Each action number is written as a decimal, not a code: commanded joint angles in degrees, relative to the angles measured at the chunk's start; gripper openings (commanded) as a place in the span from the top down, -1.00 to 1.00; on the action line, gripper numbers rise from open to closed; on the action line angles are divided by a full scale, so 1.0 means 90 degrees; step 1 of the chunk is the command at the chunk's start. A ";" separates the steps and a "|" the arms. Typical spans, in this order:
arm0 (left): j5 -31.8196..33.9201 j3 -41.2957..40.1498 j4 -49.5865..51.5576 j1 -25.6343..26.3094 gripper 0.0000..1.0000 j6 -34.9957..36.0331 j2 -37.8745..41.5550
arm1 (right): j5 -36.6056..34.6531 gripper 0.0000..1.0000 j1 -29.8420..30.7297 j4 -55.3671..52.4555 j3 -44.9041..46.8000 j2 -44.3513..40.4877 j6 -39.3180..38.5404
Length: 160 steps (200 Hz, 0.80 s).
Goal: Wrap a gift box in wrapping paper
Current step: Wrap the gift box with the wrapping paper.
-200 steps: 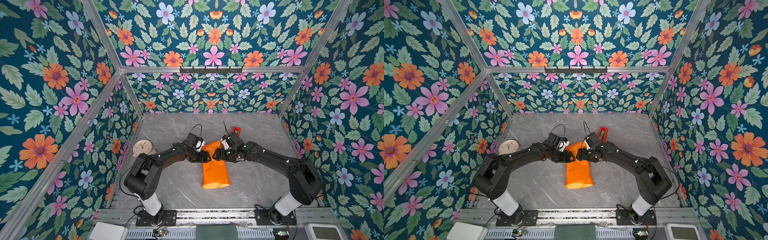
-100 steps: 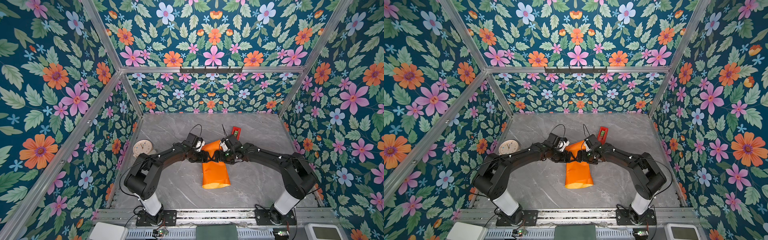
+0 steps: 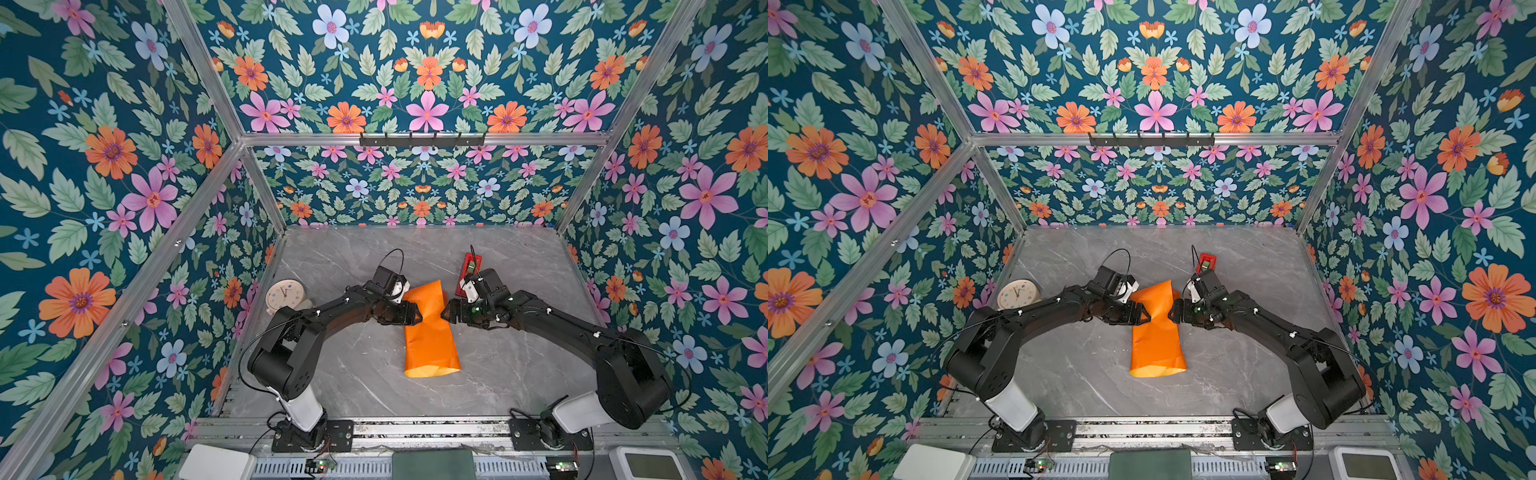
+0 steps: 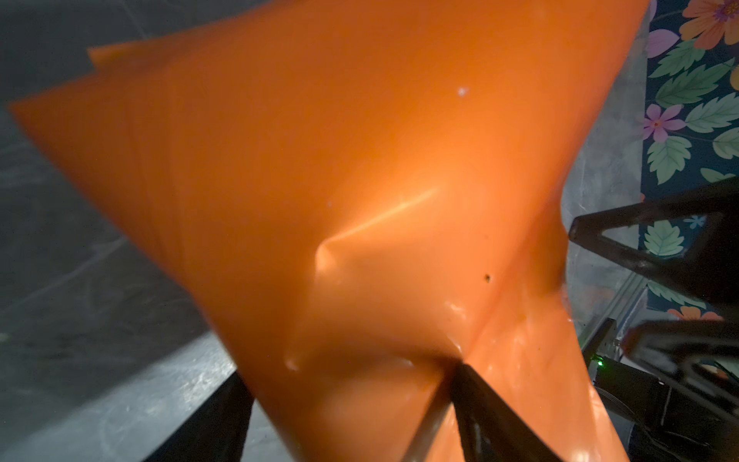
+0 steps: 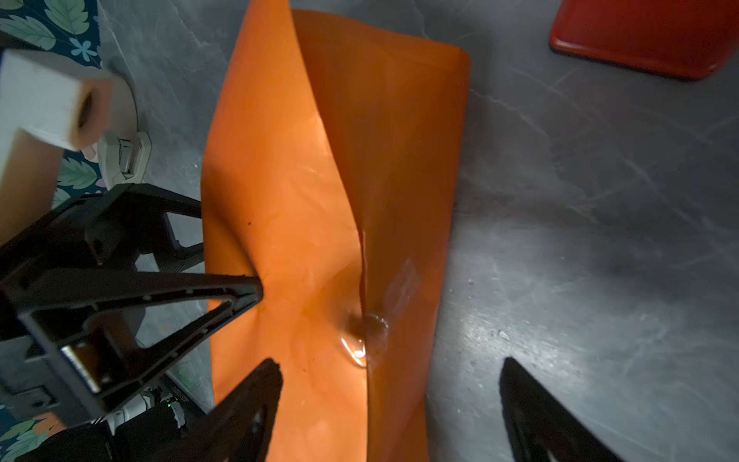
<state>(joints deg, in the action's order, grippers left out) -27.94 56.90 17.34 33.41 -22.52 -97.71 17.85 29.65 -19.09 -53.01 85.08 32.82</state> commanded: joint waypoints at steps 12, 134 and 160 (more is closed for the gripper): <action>0.0956 -0.0092 0.1012 0.0028 -0.58 0.0187 -0.0139 | 0.0055 -0.55 -0.0064 -0.0018 -0.0064 0.0061 -0.0121; 0.0917 -0.0082 0.1014 0.0028 -0.58 0.0189 -0.0150 | -0.0157 -0.29 -0.0095 -0.0135 -0.0034 0.0489 -0.0340; 0.0908 -0.0082 0.1003 0.0028 -0.58 0.0197 -0.0149 | -0.0193 -0.29 -0.0098 -0.0134 -0.0008 0.0537 -0.0365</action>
<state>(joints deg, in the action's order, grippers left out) -27.90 57.08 17.45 33.43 -22.39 -97.76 17.41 28.71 -18.04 -53.47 89.30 30.94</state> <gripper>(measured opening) 0.790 0.642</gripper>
